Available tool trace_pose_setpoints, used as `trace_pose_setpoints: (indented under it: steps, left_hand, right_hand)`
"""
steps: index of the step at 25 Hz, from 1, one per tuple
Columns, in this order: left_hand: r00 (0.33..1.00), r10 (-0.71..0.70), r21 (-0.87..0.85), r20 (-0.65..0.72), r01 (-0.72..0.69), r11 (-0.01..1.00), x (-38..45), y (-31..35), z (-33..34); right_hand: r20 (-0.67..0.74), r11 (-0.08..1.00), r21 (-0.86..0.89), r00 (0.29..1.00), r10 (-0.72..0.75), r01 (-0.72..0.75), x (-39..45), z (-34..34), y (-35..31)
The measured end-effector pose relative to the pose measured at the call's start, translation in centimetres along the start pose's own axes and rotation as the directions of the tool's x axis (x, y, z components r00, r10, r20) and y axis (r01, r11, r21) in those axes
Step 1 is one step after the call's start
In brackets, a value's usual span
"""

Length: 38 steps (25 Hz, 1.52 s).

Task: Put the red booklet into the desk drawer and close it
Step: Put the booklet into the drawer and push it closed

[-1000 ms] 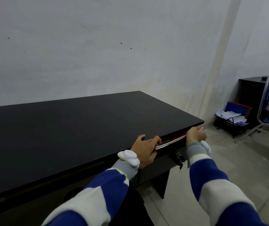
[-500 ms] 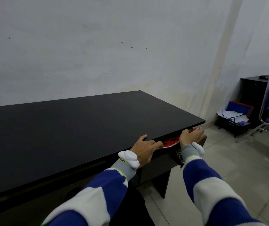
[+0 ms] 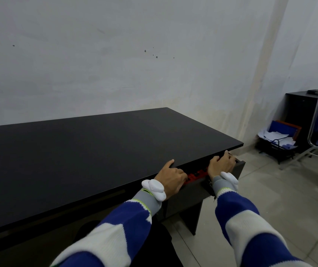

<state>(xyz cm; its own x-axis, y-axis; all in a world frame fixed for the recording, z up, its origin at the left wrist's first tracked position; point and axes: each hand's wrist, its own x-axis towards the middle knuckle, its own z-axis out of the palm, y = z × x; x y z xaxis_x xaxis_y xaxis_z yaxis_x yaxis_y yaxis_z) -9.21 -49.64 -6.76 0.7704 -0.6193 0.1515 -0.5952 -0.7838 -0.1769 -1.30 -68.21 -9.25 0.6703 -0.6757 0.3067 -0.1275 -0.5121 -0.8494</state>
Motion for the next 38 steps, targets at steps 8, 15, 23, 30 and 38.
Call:
trace_pose_setpoints:
  steps: [8, 15, 23, 30, 38]
  left_hand:
    - [0.992, -0.04, -0.144, -0.12, 0.023, 0.989, -0.7, 0.8, 0.5]
    - [0.994, 0.012, -0.089, -0.105, -0.021, 0.996, -0.8, 0.8, 0.7]
    - [0.995, 0.032, -0.003, -0.092, -0.032, 0.999, -0.7, 1.3, 0.4]
    - [0.997, 0.04, 0.052, -0.071, -0.036, 0.998, -0.6, 1.4, -0.1]
    - [0.995, -0.032, 0.146, -0.092, 0.046, 0.988, 0.1, 1.3, -0.6]
  right_hand:
    - [-0.101, 0.997, -0.08, 0.994, -0.03, 0.022, -0.3, -0.2, 0.1]
    - [0.04, 0.928, -0.009, 0.928, 0.372, -0.371, -0.6, -1.0, -0.6]
    - [0.138, 0.866, 0.076, 0.865, 0.482, -0.495, -0.3, -1.0, -0.7]
    - [0.079, 0.843, 0.102, 0.849, 0.522, -0.528, -0.7, -0.6, -1.8]
    - [0.191, 0.866, 0.266, 0.904, 0.383, -0.423, 0.1, -0.5, 0.1]
